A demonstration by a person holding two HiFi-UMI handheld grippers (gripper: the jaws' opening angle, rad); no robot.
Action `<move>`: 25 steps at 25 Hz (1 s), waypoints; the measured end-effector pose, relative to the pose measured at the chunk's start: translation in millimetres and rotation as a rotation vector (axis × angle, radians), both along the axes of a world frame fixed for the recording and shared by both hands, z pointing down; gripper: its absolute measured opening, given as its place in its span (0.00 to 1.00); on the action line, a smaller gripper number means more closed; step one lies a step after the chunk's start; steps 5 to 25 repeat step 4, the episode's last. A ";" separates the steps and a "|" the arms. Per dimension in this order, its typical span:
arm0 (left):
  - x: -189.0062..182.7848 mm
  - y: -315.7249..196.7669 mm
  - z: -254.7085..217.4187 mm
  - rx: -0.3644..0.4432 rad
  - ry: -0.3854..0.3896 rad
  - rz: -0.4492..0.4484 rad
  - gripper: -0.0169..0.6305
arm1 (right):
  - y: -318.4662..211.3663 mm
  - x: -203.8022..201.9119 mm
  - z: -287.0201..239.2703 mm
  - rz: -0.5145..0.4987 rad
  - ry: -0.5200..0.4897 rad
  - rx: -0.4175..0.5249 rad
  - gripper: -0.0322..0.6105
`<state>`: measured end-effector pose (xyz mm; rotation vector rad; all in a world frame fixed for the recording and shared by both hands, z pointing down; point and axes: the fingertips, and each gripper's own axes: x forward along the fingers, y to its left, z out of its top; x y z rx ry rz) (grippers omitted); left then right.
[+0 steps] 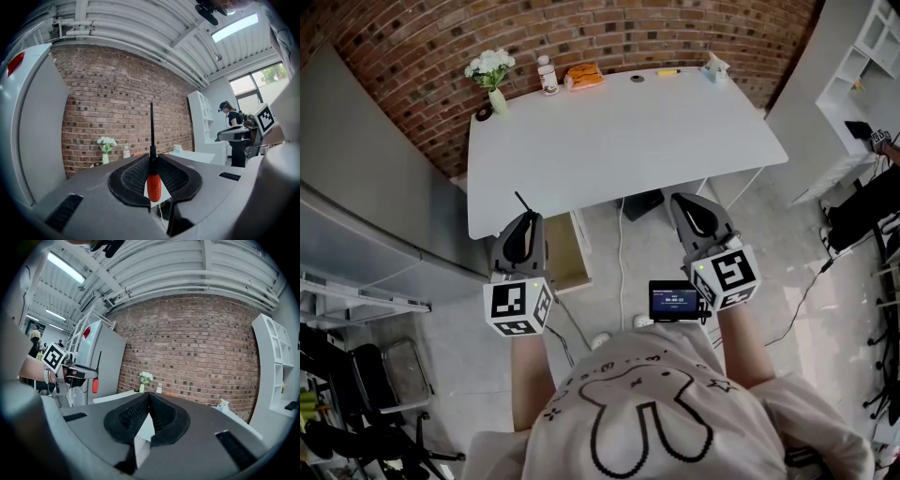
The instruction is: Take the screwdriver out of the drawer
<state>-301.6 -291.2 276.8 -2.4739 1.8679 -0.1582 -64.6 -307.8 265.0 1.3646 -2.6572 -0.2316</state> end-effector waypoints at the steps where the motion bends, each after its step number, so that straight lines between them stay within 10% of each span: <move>1: -0.1 -0.1 -0.1 0.000 0.000 0.000 0.12 | 0.1 -0.3 -0.2 0.000 0.001 0.000 0.08; 25: -0.5 -0.7 -0.7 -0.001 0.002 0.001 0.12 | 0.0 -0.9 -1.1 -0.001 0.003 -0.001 0.08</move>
